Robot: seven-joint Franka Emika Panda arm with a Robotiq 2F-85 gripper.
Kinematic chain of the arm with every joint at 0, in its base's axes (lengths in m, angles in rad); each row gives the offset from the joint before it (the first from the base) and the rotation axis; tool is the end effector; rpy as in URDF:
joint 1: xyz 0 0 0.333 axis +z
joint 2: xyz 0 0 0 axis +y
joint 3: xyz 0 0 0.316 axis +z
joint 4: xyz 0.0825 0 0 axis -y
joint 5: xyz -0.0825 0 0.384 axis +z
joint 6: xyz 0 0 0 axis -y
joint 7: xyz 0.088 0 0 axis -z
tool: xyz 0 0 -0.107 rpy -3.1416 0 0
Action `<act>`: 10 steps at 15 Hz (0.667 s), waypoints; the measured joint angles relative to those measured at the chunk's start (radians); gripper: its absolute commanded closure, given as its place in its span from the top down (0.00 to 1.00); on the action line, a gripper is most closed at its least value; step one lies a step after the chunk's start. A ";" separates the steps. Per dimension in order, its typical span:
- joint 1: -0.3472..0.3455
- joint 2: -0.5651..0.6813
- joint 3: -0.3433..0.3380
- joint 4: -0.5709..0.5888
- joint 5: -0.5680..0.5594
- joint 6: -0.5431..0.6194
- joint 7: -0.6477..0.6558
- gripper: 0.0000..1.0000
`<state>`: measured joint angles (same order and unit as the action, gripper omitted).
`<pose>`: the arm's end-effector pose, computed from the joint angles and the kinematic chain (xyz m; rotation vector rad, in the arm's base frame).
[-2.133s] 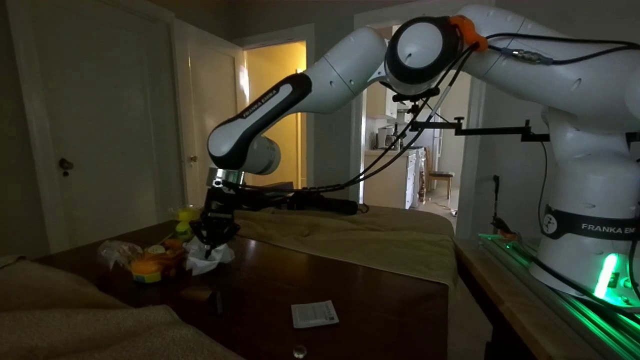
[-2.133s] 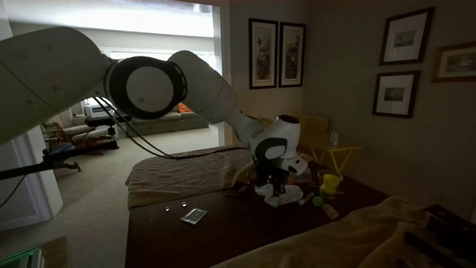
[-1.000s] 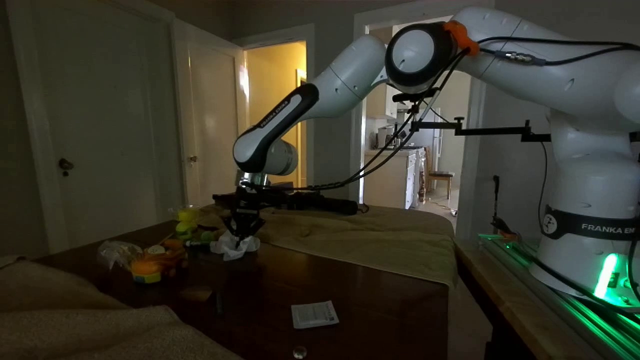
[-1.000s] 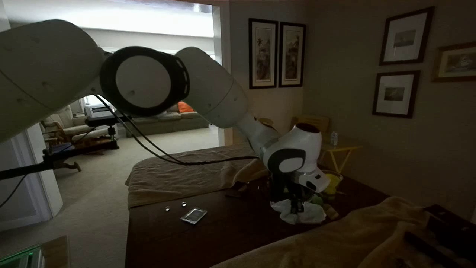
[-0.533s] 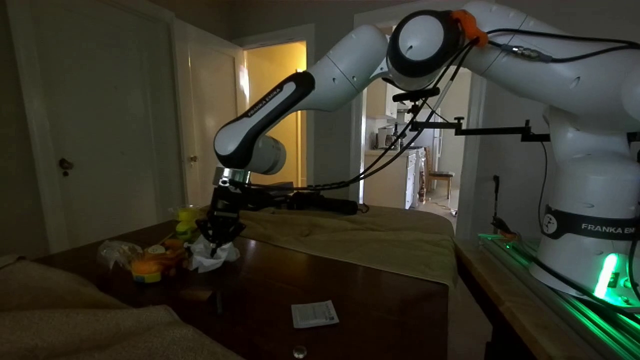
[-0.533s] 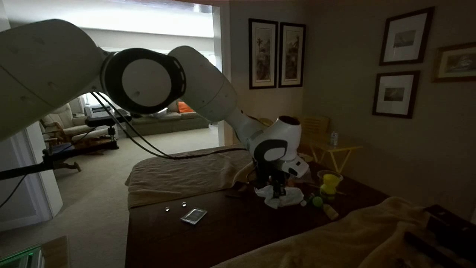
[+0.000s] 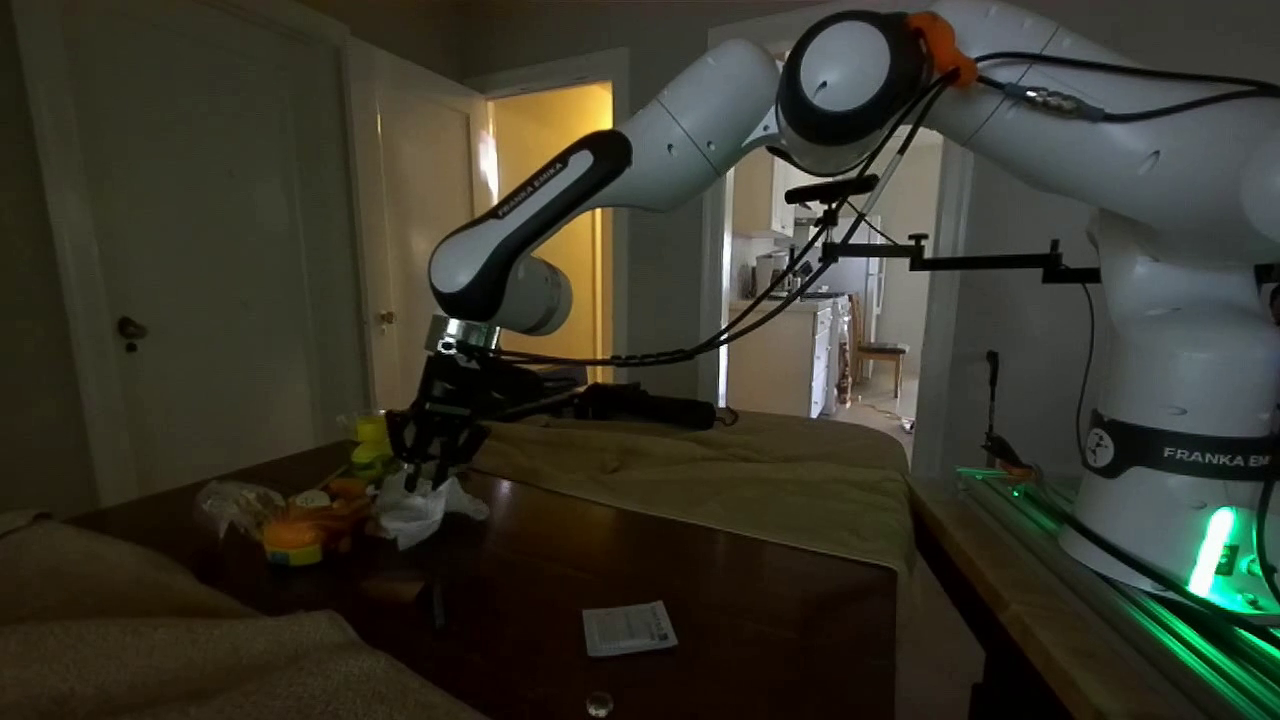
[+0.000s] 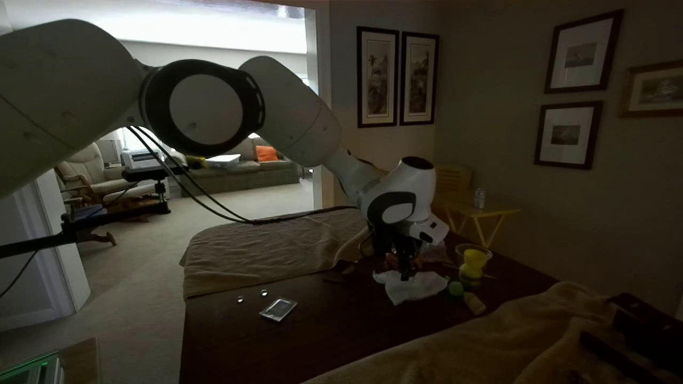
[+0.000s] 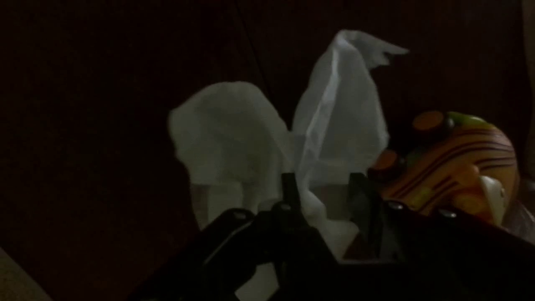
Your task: Use the towel to wipe the counter
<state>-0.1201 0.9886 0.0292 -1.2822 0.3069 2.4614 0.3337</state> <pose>0.7591 -0.0755 0.1653 -2.7184 0.9331 -0.2284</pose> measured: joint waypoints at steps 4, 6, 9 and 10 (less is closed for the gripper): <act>-0.003 -0.024 -0.006 -0.007 -0.001 0.010 -0.030 0.96; -0.004 -0.044 -0.009 -0.026 -0.006 0.010 -0.071 1.00; -0.004 -0.086 -0.019 -0.063 -0.027 -0.011 -0.151 1.00; -0.004 -0.103 -0.024 -0.077 -0.042 -0.028 -0.173 1.00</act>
<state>-0.1239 0.8854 0.0048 -1.3593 0.2654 2.4333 0.1608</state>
